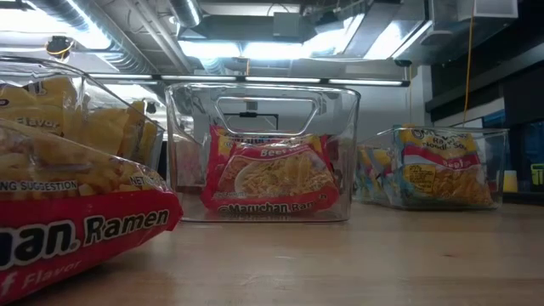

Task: Sort Maruchan noodles
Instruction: Put the red noodle pack into the middle transparent bin

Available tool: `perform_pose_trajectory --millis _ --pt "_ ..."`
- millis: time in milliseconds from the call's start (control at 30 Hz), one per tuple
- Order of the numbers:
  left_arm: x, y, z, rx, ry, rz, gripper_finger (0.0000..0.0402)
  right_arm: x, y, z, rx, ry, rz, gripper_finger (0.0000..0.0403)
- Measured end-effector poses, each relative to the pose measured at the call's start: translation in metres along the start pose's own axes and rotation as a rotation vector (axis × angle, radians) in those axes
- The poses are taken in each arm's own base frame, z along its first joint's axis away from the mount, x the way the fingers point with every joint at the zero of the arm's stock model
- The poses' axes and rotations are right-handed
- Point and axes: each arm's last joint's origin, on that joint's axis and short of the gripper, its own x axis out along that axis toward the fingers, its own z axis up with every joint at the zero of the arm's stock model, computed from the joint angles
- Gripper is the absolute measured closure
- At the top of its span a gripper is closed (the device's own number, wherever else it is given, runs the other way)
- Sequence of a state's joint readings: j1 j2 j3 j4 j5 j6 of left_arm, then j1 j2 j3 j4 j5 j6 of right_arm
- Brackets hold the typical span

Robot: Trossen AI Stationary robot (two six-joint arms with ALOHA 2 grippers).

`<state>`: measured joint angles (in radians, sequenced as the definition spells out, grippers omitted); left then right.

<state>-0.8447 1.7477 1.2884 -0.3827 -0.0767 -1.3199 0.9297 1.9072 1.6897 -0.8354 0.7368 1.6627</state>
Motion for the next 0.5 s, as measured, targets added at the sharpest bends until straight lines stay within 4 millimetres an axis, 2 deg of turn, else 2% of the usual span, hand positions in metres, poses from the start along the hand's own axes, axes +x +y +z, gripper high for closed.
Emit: perform_pose_trajectory --millis 100,200,367,500 --pt "0.021 0.008 -0.009 -0.091 0.015 0.064 0.0351 -0.001 -0.001 -0.001 -0.001 0.001 -0.008 0.0214" --pt "0.032 0.013 -0.013 -0.16 0.021 0.11 0.0351 0.0 -0.003 0.0 -0.012 0.011 -0.025 0.0214" --pt "0.024 0.032 -0.013 -0.238 0.005 0.31 0.0351 0.0 -0.006 0.0 -0.04 0.022 -0.055 0.0214" --pt "0.016 0.035 -0.013 -0.279 0.034 0.359 0.0351 0.0 -0.007 -0.001 -0.047 0.052 -0.067 0.0214"
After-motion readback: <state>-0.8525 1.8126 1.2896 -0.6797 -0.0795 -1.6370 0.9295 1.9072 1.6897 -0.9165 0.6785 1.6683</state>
